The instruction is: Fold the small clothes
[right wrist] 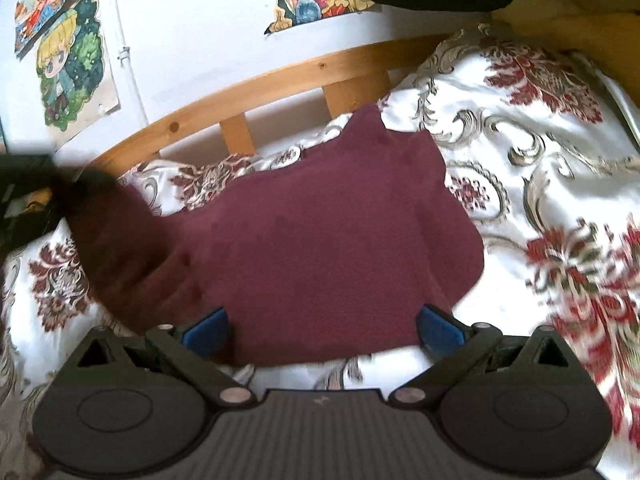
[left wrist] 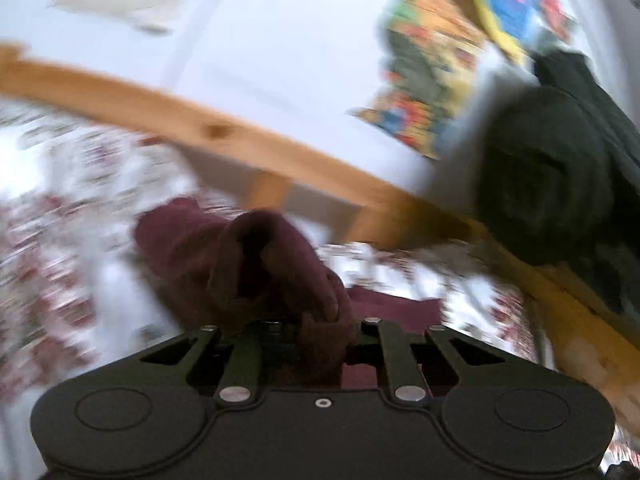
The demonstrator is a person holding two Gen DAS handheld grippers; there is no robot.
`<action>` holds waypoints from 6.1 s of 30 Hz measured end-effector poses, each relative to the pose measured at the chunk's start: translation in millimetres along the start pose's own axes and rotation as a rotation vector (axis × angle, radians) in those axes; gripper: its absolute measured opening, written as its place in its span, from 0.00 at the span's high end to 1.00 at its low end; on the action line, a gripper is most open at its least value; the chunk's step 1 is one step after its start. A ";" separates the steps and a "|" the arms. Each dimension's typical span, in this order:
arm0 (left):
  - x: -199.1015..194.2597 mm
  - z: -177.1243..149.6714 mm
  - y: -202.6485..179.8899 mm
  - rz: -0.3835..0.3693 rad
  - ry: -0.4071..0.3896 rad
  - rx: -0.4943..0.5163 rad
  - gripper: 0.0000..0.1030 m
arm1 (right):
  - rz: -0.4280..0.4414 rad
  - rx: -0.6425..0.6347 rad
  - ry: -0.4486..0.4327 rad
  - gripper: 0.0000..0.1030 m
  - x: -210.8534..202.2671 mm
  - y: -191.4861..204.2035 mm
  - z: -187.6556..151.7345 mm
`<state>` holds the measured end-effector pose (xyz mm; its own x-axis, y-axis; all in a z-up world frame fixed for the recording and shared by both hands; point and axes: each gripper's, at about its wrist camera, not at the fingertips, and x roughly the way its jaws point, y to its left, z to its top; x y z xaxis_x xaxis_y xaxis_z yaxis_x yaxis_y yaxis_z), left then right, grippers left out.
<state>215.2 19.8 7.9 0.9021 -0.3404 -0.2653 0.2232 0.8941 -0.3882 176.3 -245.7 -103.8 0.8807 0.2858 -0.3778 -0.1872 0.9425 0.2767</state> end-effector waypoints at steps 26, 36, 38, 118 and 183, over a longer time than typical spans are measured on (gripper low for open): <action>7.4 -24.1 -18.9 -0.343 0.238 0.009 0.15 | -0.050 0.179 -0.016 0.01 -15.9 -38.0 -7.1; -0.9 -36.1 -13.5 -0.186 0.242 0.201 0.03 | -0.071 0.186 0.011 0.00 -15.0 -37.2 0.5; 4.9 -40.0 -7.4 -0.192 0.267 0.180 0.03 | -0.093 0.201 -0.016 0.00 -20.0 -37.5 10.4; 18.7 -70.7 -7.1 -0.273 0.083 0.014 0.01 | -0.110 -0.155 -0.020 0.89 68.5 -41.2 117.1; 70.5 -81.2 25.0 -0.229 0.516 -0.438 0.01 | -0.205 -0.032 -0.010 0.77 25.9 -33.2 63.4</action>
<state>254.4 -5.4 -92.2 0.5361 -0.6966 -0.4767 0.1191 0.6215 -0.7743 232.9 -280.5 -66.7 0.9061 0.0862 -0.4142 -0.0176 0.9858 0.1668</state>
